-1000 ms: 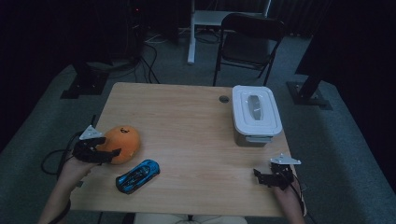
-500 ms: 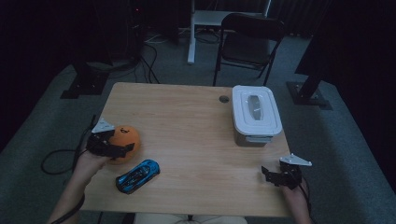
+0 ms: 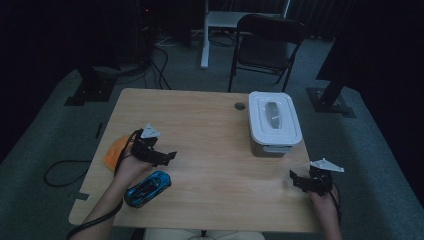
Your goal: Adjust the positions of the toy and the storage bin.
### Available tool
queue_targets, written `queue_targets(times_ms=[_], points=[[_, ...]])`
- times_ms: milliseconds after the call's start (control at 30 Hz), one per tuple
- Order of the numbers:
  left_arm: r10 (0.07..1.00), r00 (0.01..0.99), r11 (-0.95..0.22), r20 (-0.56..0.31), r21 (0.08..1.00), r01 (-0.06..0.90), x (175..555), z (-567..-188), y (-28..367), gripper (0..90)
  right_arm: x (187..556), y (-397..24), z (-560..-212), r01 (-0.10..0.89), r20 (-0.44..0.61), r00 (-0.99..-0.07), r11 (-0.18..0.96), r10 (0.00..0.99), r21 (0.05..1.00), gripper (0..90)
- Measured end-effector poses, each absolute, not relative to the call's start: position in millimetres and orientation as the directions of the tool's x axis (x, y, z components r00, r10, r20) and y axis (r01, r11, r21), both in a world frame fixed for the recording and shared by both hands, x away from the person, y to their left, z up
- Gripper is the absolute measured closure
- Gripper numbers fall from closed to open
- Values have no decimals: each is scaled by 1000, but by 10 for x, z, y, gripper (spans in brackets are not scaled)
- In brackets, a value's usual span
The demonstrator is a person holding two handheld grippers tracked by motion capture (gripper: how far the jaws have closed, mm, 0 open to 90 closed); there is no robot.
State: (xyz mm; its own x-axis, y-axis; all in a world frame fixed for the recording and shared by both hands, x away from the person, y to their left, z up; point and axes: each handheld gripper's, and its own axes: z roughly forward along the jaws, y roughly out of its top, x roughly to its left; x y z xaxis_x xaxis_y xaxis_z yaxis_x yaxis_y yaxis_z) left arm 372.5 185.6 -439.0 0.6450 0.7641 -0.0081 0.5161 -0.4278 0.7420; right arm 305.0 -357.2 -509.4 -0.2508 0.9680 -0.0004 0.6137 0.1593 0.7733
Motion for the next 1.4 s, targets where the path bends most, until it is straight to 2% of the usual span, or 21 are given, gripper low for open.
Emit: queue_targets(times_ms=[333,633,733,967,1400], points=[[733,681,-469,-5,721,511,3926,-4529,1359,5,3321,-3751,-5048,618,-17,-193,135,981,774,129],[737,676,-451,-13,736,506,4187,-4571,953,5,3535,-3889,-5032,617,-13,-141,99,990,780,129],[734,678,-431,-42,743,512,4277,-4590,810,5,3588,-3899,-5033,611,11,-139,77,990,788,129],[712,702,-469,-11,737,487,4413,-4673,415,4,3774,-3868,-5046,620,-8,-142,95,990,778,130],[716,698,-463,-38,722,514,4825,-4823,-174,5,4182,-3961,-5011,622,10,-113,63,994,780,133]])
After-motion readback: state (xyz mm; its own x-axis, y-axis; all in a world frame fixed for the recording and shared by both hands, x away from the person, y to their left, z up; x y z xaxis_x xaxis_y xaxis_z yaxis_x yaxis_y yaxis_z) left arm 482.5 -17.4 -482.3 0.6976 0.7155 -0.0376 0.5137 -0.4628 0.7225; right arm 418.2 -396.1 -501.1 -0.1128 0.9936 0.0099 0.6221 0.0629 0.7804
